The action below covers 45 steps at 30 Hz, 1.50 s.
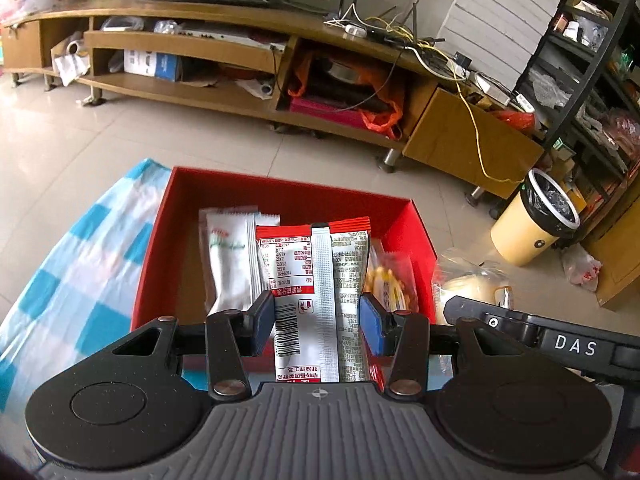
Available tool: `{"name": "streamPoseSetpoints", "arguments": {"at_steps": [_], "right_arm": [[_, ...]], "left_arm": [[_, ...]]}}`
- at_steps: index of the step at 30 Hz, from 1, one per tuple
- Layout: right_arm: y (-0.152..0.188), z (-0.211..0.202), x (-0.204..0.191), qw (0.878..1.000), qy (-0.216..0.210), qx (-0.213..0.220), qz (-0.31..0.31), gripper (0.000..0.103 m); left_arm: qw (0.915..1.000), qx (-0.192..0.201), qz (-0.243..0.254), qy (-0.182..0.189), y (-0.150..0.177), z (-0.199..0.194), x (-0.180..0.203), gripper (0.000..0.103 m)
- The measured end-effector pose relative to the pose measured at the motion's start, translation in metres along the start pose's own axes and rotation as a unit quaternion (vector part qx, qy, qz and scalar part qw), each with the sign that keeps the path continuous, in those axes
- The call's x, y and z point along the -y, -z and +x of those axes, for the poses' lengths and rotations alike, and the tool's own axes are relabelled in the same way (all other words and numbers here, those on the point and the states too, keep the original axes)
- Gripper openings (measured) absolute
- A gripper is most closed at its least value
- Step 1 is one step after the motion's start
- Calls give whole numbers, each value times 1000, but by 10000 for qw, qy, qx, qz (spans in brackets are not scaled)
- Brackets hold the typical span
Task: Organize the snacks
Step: 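Carry the wafer strip pack and bun over the red box with both grippers, then lower both snacks into the box and open both grippers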
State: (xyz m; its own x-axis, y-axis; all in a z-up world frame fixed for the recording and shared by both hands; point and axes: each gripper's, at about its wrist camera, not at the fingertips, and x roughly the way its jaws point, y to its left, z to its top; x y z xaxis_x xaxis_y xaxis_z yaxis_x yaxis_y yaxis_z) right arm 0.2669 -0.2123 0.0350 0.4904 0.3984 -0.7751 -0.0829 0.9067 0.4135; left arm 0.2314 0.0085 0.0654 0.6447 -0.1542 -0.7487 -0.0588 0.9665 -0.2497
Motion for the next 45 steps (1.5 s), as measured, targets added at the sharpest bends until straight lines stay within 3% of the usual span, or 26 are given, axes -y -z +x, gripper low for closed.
{"name": "streamPoseSetpoints", "arguments": {"at_steps": [10, 29, 45], "right_arm": [[-24, 38, 11, 9998, 65, -68, 195, 58], [-31, 72, 9, 9989, 412, -181, 95, 58], [-29, 61, 0, 9985, 533, -87, -47, 63]], "left_arm": [[9999, 72, -104, -65, -30, 28, -3, 54], [9993, -52, -129, -356, -38, 53, -12, 52], [9992, 74, -129, -380, -34, 38, -11, 70]]}}
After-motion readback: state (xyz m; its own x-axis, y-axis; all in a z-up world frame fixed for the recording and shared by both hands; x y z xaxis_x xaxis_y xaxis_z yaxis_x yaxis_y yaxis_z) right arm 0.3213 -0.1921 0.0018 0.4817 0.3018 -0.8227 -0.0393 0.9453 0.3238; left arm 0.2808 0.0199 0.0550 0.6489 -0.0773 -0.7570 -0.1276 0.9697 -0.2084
